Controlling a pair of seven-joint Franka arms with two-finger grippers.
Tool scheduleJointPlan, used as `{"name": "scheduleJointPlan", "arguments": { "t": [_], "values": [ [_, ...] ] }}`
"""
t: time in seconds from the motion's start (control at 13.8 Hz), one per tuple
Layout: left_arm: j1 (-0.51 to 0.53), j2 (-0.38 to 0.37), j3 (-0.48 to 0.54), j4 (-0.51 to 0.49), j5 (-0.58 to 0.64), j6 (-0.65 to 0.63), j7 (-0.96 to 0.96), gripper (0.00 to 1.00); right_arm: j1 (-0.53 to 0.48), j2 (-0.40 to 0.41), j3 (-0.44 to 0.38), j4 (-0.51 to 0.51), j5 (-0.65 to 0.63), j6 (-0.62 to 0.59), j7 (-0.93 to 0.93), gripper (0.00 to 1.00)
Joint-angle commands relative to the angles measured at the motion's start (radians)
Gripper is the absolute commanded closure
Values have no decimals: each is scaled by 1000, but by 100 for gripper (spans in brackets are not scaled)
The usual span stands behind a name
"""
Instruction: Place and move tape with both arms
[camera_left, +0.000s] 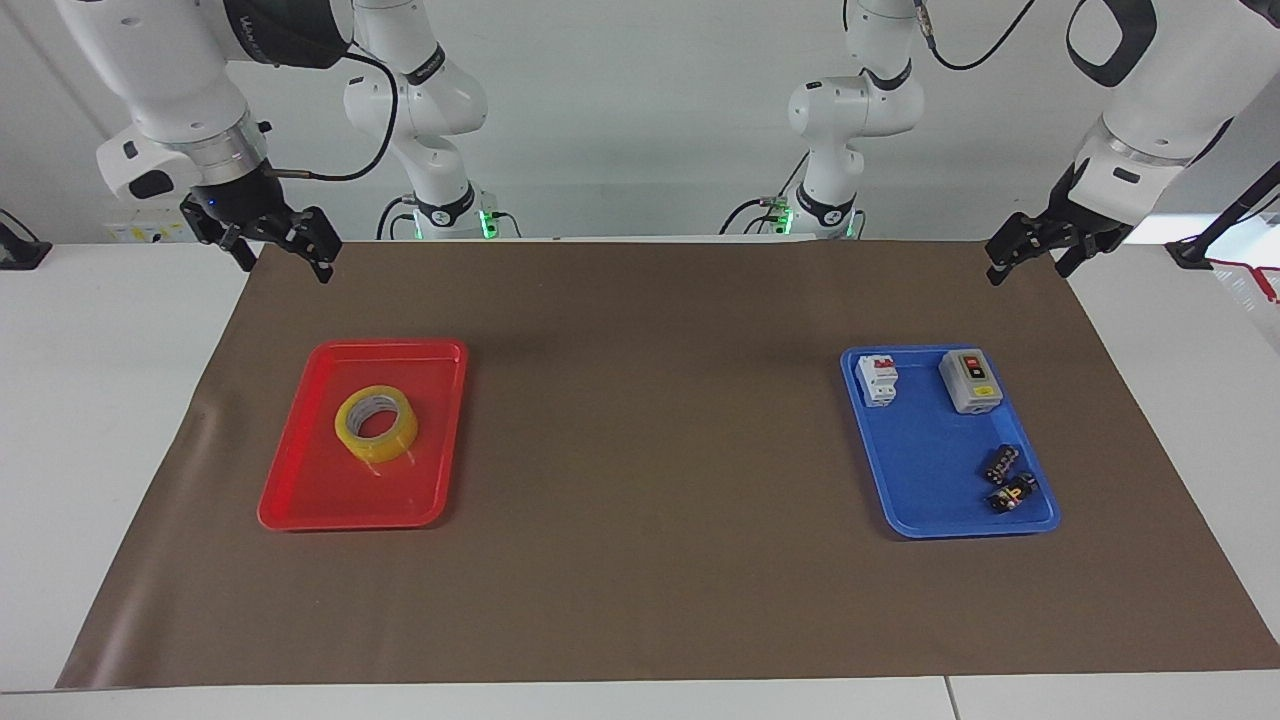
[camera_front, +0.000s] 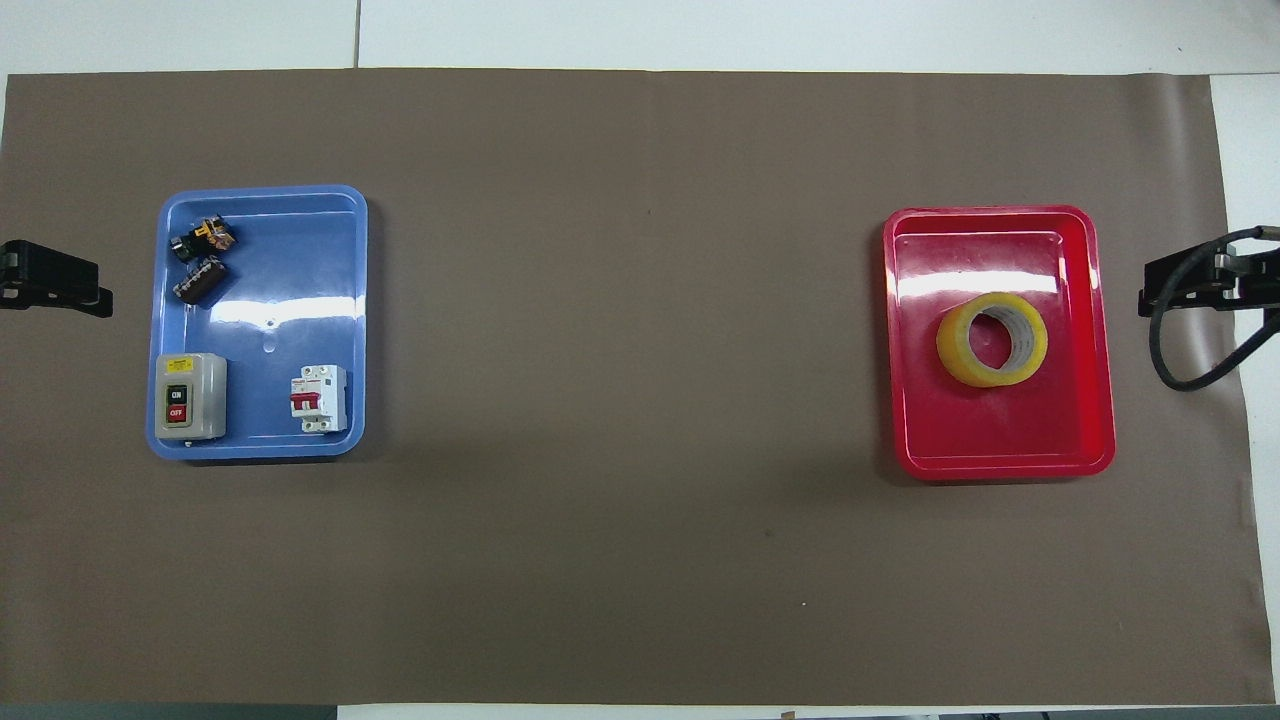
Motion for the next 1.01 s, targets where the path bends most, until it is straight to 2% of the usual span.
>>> {"name": "scheduleJointPlan", "arguments": {
  "t": [0.0, 0.22, 0.43, 0.94],
  "values": [
    [5, -25, 1, -28, -23, 8, 9, 0, 10, 6, -14, 11, 8, -3, -17, 0],
    [5, -25, 1, -28, -23, 8, 9, 0, 15, 4, -12, 19, 5, -12, -23, 0],
    [5, -25, 1, -28, -23, 8, 9, 0, 16, 33, 8, 95, 2, -98, -31, 0],
    [7, -25, 1, -28, -23, 8, 9, 0, 16, 42, 15, 114, 12, -101, -77, 0]
  ]
}}
